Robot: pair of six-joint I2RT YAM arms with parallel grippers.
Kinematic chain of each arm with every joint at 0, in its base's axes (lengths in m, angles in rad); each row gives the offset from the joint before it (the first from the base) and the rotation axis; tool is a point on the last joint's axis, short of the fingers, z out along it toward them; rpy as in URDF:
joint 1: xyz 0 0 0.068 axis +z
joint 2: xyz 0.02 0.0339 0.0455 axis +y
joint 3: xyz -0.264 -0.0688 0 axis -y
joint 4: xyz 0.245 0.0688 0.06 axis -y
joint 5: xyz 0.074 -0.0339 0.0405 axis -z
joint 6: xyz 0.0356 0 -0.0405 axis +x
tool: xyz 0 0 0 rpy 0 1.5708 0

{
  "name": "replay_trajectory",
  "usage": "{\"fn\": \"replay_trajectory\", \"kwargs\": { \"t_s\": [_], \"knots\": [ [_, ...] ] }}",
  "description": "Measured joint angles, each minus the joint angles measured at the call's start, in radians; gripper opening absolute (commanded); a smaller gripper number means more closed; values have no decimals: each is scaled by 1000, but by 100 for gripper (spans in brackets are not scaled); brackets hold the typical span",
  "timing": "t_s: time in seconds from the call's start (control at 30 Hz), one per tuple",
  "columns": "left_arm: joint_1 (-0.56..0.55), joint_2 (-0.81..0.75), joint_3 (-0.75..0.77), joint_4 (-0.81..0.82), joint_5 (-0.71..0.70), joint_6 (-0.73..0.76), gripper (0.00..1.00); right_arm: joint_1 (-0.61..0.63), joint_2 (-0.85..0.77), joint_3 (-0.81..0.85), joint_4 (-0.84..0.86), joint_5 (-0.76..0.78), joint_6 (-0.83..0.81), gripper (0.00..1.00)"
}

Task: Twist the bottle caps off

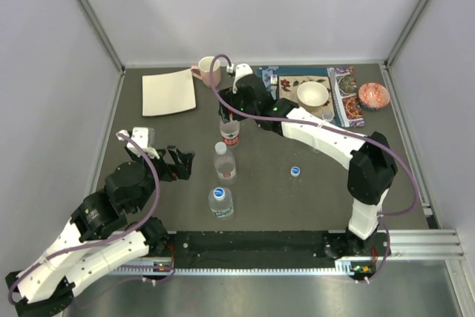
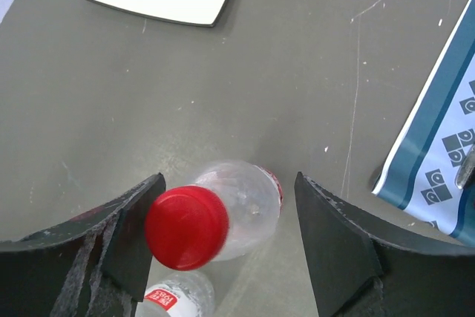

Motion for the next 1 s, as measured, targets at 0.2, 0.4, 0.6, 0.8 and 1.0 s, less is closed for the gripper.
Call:
{"fn": "replay_trajectory", "kwargs": {
  "t_s": [0.2, 0.4, 0.6, 0.8, 1.0],
  "knots": [
    [0, 0, -4, 0, 15, 6, 99, 0, 10, 0, 0, 8, -12, 42],
    [0, 1, -10, 3, 15, 6, 99, 0, 8, -1, 3, 31, -22, 27],
    [0, 15, -14, 31, 13, 32, 99, 0, -44, -37, -8, 144, -60, 22],
    [0, 89, 2, 110, -56, 77, 99, -2, -249, -47, -36, 269, -87, 19],
    [6, 211, 64, 300, -116, 168, 99, -3, -480, 28, -102, 246, -54, 0]
  ]
}}
